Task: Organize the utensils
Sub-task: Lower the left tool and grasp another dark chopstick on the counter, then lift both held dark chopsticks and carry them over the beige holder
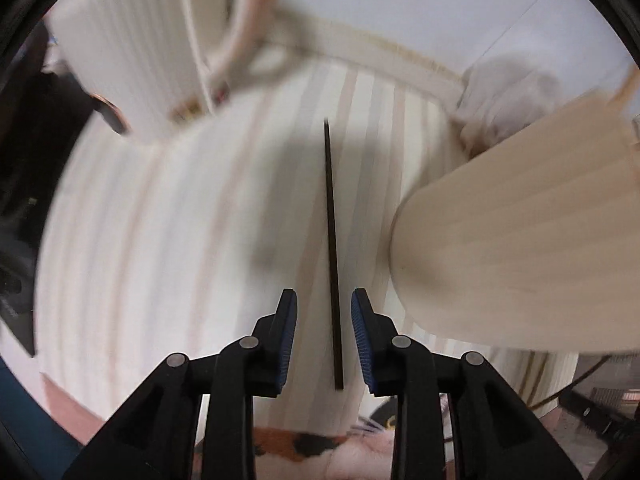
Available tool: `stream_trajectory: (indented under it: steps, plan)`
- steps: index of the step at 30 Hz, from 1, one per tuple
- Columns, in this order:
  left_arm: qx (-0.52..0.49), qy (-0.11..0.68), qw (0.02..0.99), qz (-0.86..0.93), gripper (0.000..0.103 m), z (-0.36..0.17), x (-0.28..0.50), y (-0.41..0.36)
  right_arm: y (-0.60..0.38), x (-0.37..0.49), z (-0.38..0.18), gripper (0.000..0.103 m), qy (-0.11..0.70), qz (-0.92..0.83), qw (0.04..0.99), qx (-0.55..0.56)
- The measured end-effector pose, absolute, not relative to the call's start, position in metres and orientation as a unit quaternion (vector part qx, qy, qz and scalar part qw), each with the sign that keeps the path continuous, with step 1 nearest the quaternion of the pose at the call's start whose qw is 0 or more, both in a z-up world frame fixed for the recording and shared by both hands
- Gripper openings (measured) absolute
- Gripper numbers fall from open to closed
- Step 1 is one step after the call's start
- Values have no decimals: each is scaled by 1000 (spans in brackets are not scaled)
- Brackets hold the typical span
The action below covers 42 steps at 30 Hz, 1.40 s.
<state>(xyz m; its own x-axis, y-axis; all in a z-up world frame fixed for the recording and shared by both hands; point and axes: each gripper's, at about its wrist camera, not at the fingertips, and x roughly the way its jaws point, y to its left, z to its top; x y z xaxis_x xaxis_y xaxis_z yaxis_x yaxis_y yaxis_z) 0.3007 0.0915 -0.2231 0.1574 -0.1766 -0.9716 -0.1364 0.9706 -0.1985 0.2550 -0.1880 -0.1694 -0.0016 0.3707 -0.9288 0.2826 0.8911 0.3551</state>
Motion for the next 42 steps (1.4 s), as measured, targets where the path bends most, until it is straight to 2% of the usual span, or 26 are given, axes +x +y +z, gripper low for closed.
stream_trajectory:
  steps: [6, 7, 9, 10, 11, 14, 22, 24, 27, 30, 32, 34, 36, 38, 40, 42]
  plan:
    - [-52, 683, 728, -2, 26, -273, 315, 64, -189, 259, -223, 5, 750, -8, 629, 205]
    - [-42, 684, 728, 0, 29, -278, 315, 62, -188, 260, -228, 5, 753, -12, 625, 203]
    - [-21, 667, 745, 5, 22, -278, 313, 57, -186, 262, -241, 5, 758, -23, 620, 200]
    - [-7, 663, 749, 12, 11, -278, 311, 55, -186, 261, -246, 5, 760, -28, 619, 196]
    - [-7, 662, 750, 8, 4, -278, 309, 54, -187, 263, -251, 5, 761, -31, 618, 194]
    - [-6, 669, 743, 3, 4, -278, 287, 56, -182, 259, -263, 4, 769, -33, 613, 177]
    - [-19, 710, 703, -30, 4, -279, 170, 55, -162, 234, -282, 5, 783, -16, 613, 106]
    - [-28, 710, 703, -27, 6, -280, 167, 54, -160, 229, -282, 6, 782, -13, 614, 102]
    - [-36, 704, 709, -28, 13, -277, 178, 50, -154, 222, -284, 9, 789, -8, 608, 90]
    - [-17, 696, 717, -34, 25, -278, 194, 40, -143, 214, -284, 15, 787, -6, 612, 76]
    - [-1, 694, 719, -34, 36, -280, 202, 30, -138, 207, -282, 19, 785, -9, 616, 71]
    - [27, 689, 724, -24, 37, -283, 206, 20, -137, 201, -282, 22, 781, -15, 621, 68]
    - [18, 686, 727, -21, 33, -284, 207, 20, -134, 197, -281, 23, 779, -20, 624, 57]
    - [24, 681, 732, -25, 4, -282, 208, 18, -131, 193, -280, 23, 775, -25, 629, 53]
    - [30, 681, 731, -27, 4, -279, 208, 22, -128, 187, -278, 18, 768, -31, 638, 57]
    - [41, 677, 735, -24, 4, -278, 204, 17, -117, 178, -277, 6, 760, -37, 646, 56]
